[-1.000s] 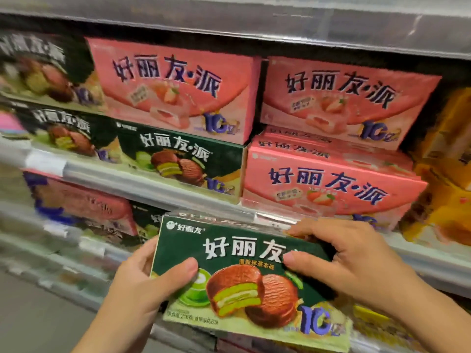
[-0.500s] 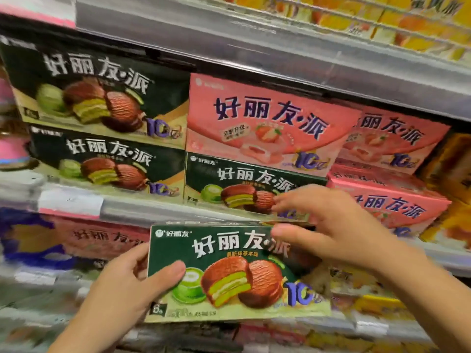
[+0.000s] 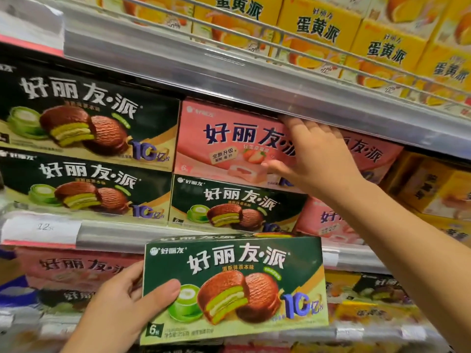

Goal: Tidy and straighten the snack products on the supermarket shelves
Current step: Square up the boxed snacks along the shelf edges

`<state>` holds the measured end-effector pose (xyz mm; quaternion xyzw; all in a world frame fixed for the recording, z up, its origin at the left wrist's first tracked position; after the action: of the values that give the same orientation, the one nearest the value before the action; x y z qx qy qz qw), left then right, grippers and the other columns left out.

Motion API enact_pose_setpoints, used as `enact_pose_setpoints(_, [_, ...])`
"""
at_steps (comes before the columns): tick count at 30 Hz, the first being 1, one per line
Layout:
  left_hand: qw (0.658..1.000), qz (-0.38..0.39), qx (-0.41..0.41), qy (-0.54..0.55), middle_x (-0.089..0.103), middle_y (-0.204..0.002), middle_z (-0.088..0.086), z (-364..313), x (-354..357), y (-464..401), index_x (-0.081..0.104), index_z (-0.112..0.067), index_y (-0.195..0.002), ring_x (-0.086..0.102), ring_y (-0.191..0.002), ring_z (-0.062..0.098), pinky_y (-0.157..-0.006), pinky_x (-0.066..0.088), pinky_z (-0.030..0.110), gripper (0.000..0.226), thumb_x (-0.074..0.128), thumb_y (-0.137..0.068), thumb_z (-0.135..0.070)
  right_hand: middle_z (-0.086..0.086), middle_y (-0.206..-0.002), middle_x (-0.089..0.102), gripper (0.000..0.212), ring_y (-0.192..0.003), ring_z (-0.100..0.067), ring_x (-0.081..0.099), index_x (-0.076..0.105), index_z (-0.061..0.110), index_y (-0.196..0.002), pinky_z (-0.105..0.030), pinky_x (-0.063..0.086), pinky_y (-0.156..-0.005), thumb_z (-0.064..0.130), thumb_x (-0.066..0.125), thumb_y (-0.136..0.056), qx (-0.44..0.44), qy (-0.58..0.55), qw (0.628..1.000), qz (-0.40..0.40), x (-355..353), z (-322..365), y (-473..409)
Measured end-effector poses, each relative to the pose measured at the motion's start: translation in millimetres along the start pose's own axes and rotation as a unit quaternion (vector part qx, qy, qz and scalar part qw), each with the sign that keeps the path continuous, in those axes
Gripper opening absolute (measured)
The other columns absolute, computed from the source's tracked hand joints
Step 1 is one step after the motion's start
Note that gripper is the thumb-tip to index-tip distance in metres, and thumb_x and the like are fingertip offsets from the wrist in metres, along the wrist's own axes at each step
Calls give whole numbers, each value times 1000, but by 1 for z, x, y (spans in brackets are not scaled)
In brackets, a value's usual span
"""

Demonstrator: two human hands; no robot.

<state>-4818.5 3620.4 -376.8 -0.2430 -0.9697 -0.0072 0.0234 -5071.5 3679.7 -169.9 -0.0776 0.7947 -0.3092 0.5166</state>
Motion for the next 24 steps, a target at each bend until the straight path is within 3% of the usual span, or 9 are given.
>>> enact_pose_setpoints(5, [1000,-2,-9,0,73,-74,-21,-7,12,0,70,-23,-102,65,-62,-11,-48,41,0,33,78,-73,-9,-15,-103,68,79,-96,-39,62,56,11,-122,-47,43,-87,67,69,-68,-14,-29,996,-81,4,-8,3])
enact_pose_setpoints(9, [1000,4,-13,-13,75,-75,-17,-10,33,2,72,-17,-104,66,-62,-9,-48,42,1,35,78,-72,-5,-10,-105,67,78,-96,-35,60,55,13,-124,-44,42,-87,64,70,-67,-11,-40,992,-118,8,-41,22])
enact_pose_setpoints(12, [999,20,-27,-18,75,-75,-14,-10,57,2,71,-15,-106,66,-60,-7,-45,43,3,36,78,-73,-4,-10,-110,66,78,-100,-36,58,53,13,-129,-44,40,-88,61,71,-69,7,-44,994,-100,10,-82,38])
enact_pose_setpoints(15, [998,32,-21,-59,74,-77,-20,-13,83,0,70,-25,-107,65,-65,-11,-54,46,13,42,82,-68,-18,-13,-109,66,78,-100,-37,59,53,11,-128,-45,41,-87,62,69,-71,20,-29,997,-73,10,-124,52])
enact_pose_setpoints(18, [996,50,-2,-80,74,-75,-19,-14,107,-2,73,-25,-101,64,-62,-13,-56,47,7,39,84,-64,-15,-16,-106,65,77,-101,-38,58,54,9,-125,-46,40,-89,63,67,-72,51,-5,998,-28,14,-165,61])
enact_pose_setpoints(21, [994,48,5,-93,75,-79,-17,-10,124,-4,76,-36,-90,66,-65,-11,-55,45,1,45,83,-46,-41,-20,-109,64,69,-103,-40,57,53,6,-123,-47,40,-90,53,73,-76,68,9,998,-11,18,-195,68])
enact_pose_setpoints(24, [994,4,19,-111,74,-83,-21,-10,130,0,71,-54,-90,67,-70,-9,-70,55,24,60,82,-35,-77,-20,-117,62,66,-110,-40,55,50,8,-127,-48,38,-97,46,73,-79,69,10,998,-5,23,-212,72])
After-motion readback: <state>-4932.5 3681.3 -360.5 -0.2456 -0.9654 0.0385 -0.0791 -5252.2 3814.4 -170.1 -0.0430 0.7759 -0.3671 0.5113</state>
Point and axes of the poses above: each hand's wrist, its own y-axis away from the middle knuckle, its own x-axis out of the palm, z = x × y, the point moved 4 cm from there along -y, towards the middle knuckle
